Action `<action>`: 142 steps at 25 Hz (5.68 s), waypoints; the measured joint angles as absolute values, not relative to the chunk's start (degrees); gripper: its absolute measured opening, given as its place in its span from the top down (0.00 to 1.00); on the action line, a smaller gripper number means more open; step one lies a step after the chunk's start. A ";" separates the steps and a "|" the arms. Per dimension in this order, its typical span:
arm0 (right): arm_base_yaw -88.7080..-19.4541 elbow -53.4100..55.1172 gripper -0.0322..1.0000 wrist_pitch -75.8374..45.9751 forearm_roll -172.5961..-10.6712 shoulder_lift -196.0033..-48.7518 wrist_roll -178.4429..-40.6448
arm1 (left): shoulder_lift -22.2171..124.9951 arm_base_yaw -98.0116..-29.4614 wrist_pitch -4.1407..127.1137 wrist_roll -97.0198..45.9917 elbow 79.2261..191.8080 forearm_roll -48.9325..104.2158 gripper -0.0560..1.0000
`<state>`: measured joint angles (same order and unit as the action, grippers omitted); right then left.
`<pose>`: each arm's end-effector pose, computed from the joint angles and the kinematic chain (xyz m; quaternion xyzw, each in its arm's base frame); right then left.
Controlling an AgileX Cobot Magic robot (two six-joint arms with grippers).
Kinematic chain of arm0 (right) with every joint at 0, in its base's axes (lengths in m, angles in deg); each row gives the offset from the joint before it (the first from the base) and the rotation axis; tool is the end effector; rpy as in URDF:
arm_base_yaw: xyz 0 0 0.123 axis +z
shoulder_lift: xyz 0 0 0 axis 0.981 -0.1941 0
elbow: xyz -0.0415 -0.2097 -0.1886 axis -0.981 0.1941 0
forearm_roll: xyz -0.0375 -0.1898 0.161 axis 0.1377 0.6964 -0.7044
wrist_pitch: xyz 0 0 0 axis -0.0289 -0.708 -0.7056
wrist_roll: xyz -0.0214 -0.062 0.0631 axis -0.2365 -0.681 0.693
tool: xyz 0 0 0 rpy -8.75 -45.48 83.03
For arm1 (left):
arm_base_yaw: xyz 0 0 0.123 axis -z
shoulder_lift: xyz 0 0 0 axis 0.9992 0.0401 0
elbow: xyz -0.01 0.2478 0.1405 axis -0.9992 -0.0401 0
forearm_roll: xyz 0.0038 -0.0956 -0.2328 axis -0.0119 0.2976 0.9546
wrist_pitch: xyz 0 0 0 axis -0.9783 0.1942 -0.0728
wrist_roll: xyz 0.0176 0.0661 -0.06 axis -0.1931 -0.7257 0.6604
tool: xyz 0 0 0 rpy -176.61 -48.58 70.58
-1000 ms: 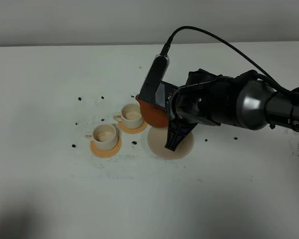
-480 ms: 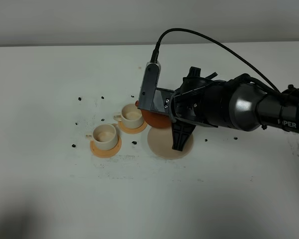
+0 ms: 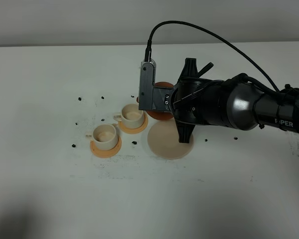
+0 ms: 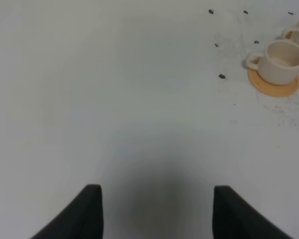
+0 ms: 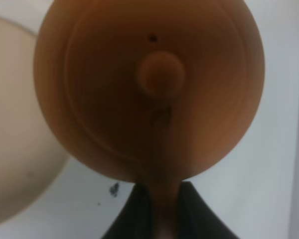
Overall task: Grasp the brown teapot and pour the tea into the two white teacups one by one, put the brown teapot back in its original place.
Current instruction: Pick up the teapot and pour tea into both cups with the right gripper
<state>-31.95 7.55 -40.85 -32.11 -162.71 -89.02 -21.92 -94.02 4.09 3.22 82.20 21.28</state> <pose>0.3092 0.2697 0.1713 -0.6489 0.6781 -0.2262 0.2605 -0.0004 -0.0101 0.2655 -0.0060 0.8636 -0.0112 0.5040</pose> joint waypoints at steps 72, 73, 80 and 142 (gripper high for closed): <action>-30.81 7.44 0.85 -40.75 -5.52 -165.71 -93.51 | -21.92 -94.02 4.09 3.23 82.20 21.28 0.46; -30.81 7.44 0.85 -40.75 -5.25 -165.71 -93.51 | -21.92 -94.02 4.09 3.23 82.20 21.28 0.46; -30.81 7.44 0.85 -40.86 -3.47 -166.09 -93.51 | -21.92 -94.02 4.09 3.23 82.20 21.28 0.46; -29.69 7.44 0.85 -42.07 8.58 -166.75 -93.56 | -21.92 -94.02 4.09 3.24 82.20 21.28 0.46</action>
<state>-29.69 7.44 -42.07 8.58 -166.75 -93.56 -21.92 -94.02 4.09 3.24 82.20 21.28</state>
